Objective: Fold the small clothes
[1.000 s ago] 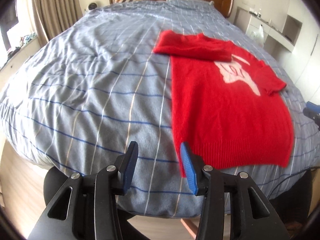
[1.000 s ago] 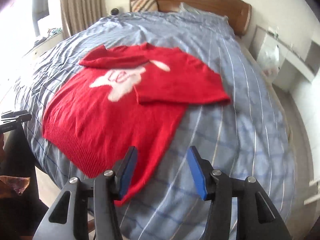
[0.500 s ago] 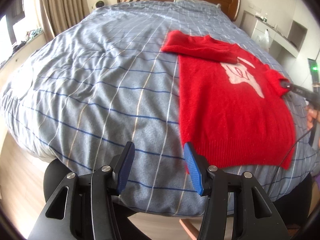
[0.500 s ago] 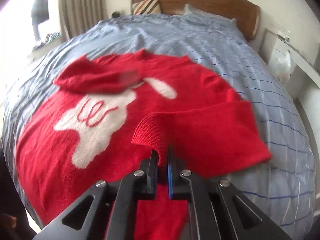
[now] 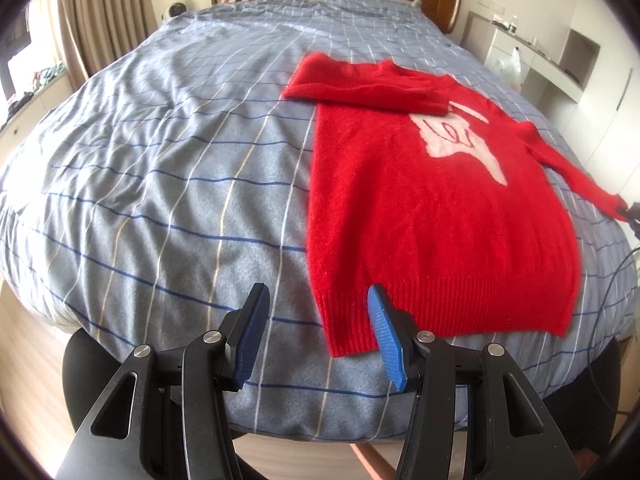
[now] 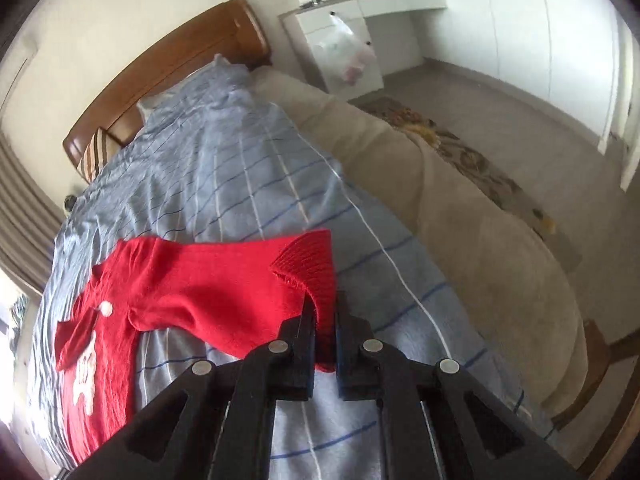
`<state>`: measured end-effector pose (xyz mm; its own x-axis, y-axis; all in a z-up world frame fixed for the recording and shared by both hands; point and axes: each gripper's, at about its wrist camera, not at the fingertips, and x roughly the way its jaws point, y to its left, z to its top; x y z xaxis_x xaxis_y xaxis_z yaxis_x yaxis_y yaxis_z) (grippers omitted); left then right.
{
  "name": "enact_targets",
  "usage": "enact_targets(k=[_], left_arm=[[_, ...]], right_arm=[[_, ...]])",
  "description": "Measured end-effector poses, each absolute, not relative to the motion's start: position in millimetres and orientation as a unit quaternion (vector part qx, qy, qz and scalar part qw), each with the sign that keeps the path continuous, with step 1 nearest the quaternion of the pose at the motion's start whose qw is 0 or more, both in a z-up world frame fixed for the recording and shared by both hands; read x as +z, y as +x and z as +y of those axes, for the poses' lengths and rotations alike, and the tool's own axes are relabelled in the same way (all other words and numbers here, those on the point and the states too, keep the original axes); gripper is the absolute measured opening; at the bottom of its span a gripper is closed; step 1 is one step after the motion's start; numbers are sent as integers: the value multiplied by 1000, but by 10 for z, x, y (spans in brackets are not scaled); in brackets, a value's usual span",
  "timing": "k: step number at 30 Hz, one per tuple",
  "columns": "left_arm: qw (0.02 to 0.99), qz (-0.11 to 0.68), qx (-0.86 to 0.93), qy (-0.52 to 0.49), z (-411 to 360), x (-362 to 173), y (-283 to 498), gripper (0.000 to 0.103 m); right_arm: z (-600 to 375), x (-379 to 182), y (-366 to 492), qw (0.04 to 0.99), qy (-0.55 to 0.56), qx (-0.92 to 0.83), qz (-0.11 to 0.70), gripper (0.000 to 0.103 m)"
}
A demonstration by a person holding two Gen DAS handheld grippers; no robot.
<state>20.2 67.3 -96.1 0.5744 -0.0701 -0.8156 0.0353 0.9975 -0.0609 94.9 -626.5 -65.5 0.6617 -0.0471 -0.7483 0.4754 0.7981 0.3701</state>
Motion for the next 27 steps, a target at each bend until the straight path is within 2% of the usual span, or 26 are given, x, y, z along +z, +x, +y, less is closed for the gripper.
enact_targets(k=[6, 12, 15, 17, 20, 23, 27], left_arm=[[890, 456, -13, -17, 775, -910, 209, 54], [883, 469, -6, -27, 839, -1009, 218, 50], [885, 466, -9, -17, 806, -998, 190, 50], [887, 462, -7, -8, 794, -988, 183, 50], [885, 465, -7, -10, 794, -1008, 215, 50], [882, 471, -11, -14, 756, -1020, 269, 50], [885, 465, -27, 2, 626, -915, 329, 52]], right_arm=[[-6537, -779, 727, 857, 324, -179, 358, 7], [-6579, -1023, 758, 839, 310, -184, 407, 7], [-6622, -964, 717, 839, 318, -186, 400, 9], [-6672, -897, 666, 837, 322, -198, 395, 14], [-6638, -682, 607, 849, 292, -221, 381, 17], [-6462, -499, 675, 871, 258, -199, 367, 17], [-6282, -633, 854, 876, 254, -135, 388, 18]])
